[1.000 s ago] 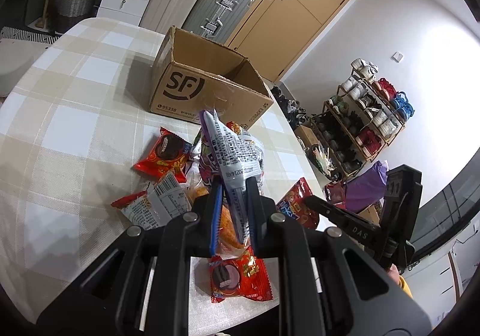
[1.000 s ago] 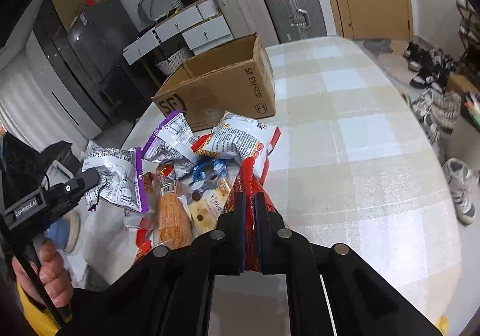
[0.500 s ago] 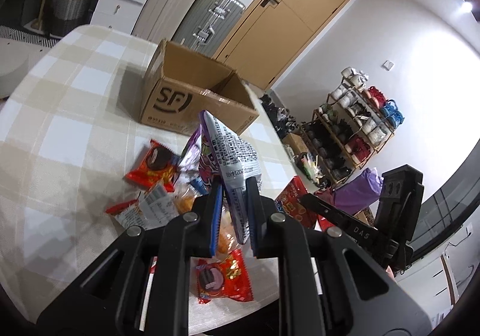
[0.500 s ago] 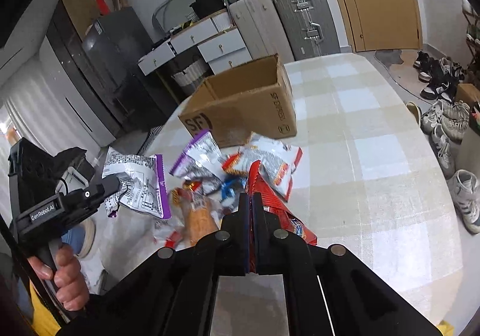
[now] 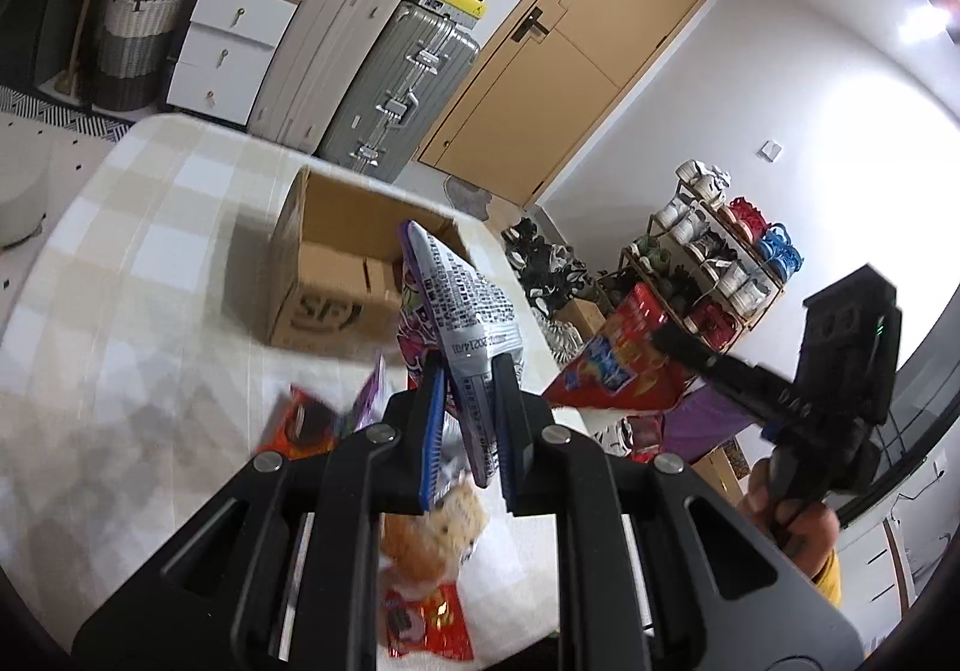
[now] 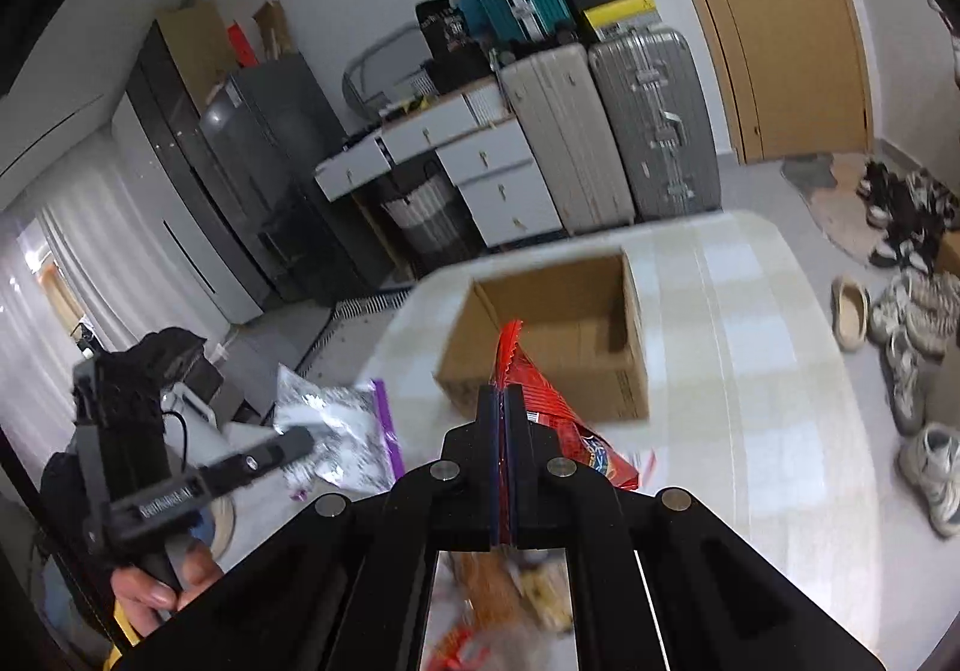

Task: Organize snacks
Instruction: 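Carry both held bags over the cardboard box with both tools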

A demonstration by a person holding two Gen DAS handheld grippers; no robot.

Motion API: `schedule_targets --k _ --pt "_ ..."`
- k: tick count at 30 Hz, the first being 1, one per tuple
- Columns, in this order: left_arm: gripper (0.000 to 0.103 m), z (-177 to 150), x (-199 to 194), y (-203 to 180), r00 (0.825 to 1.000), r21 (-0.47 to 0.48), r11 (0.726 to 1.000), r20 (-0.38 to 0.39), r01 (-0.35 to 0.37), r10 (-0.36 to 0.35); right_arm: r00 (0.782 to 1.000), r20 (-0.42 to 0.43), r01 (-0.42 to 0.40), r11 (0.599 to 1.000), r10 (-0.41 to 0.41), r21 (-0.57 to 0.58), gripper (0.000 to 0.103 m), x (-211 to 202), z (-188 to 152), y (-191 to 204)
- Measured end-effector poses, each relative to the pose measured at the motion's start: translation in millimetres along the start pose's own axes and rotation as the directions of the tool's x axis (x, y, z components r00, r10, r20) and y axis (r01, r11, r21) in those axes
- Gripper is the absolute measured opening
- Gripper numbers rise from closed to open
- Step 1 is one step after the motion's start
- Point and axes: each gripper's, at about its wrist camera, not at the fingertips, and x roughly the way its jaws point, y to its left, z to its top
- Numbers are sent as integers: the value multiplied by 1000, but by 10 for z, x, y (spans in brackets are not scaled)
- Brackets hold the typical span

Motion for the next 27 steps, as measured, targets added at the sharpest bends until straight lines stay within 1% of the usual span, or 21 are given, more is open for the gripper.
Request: schedule_targets --k 5,8,11,15,18,22,27 --pt "12 480 185 -34 999 6 999 5 -33 33 1000 15 -27 1000 27 -13 1 176 564 136" --pt "12 777 398 -43 998 17 998 -1 -55 55 1000 -1 -31 1000 31 -7 1 452 851 155" --pt "12 1045 703 -9 997 24 996 -21 -80 81 999 -41 -28 1000 29 10 1 843 1060 102" --pt "12 1222 1162 124 992 14 995 -65 -104 104 995 -95 -7 1000 9 24 1 1348 1128 -28" --pt "12 1250 1481 236 988 12 993 -99 -121 122 991 -134 4 999 1 34 1 1695 1113 -139" --pt "12 1162 1835 375 979 26 988 -136 -149 151 985 -168 34 999 -30 19 1 2007 1032 -247" --pt "12 1070 2105 497 969 48 981 -156 -186 192 977 -202 62 998 -62 -4 1 2265 923 -363"
